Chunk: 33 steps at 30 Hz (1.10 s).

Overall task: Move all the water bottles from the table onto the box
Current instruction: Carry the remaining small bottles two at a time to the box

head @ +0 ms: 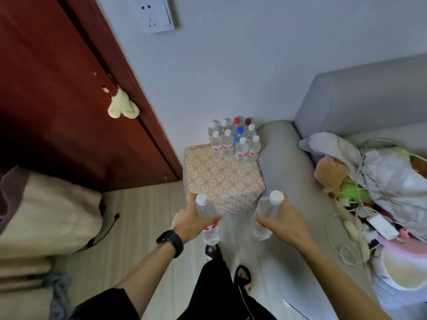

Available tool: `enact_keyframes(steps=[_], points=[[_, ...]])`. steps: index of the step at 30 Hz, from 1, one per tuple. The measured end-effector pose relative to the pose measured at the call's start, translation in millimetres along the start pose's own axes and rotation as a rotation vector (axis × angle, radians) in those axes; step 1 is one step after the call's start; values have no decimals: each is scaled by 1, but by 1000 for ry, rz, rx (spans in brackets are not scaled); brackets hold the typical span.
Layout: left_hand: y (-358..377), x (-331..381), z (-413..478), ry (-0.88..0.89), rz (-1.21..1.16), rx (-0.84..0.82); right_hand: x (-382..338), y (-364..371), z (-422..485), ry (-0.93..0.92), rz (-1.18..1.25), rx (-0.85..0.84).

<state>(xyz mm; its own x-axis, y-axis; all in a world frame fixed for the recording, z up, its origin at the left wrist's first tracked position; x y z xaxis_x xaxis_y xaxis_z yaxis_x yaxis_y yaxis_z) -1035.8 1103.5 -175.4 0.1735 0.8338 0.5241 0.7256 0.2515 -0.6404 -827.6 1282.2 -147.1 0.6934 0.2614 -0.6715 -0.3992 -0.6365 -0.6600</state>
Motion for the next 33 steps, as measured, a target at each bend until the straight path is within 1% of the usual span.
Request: enact_keyframes(steps=[4, 8, 15, 19, 22, 25, 28, 33], points=[[2, 15, 60, -21, 5, -25, -1, 12, 58, 6, 23, -39], [2, 31, 117, -34, 103, -76, -4, 29, 114, 61, 96, -79], [12, 48, 199, -99, 97, -87, 5, 59, 201, 140, 78, -175], [28, 51, 237, -161, 94, -98, 12, 76, 249, 125, 15, -236], [45, 47, 269, -204, 62, -99, 25, 94, 285, 57, -43, -275], [66, 36, 298, -247, 59, -95, 47, 111, 313, 27, -8, -276], [85, 23, 317, -279, 31, -93, 72, 127, 330, 43, 63, -271], [104, 10, 329, -300, -52, -47, 103, 150, 344, 7, 37, -257]])
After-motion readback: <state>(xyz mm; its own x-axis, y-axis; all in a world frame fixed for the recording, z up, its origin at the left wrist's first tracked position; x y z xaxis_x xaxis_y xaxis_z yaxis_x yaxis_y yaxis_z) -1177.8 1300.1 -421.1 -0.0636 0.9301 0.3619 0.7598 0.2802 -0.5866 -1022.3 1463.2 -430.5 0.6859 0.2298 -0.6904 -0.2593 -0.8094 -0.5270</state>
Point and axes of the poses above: each hand's wrist, its own z-axis towards the middle knuckle, its own y-axis out of the palm, x = y × z, the point moved 3 cm from there along z, towards the middle knuckle, and after that the axes turned 7 degrees about -y, right-handed, at the moved point
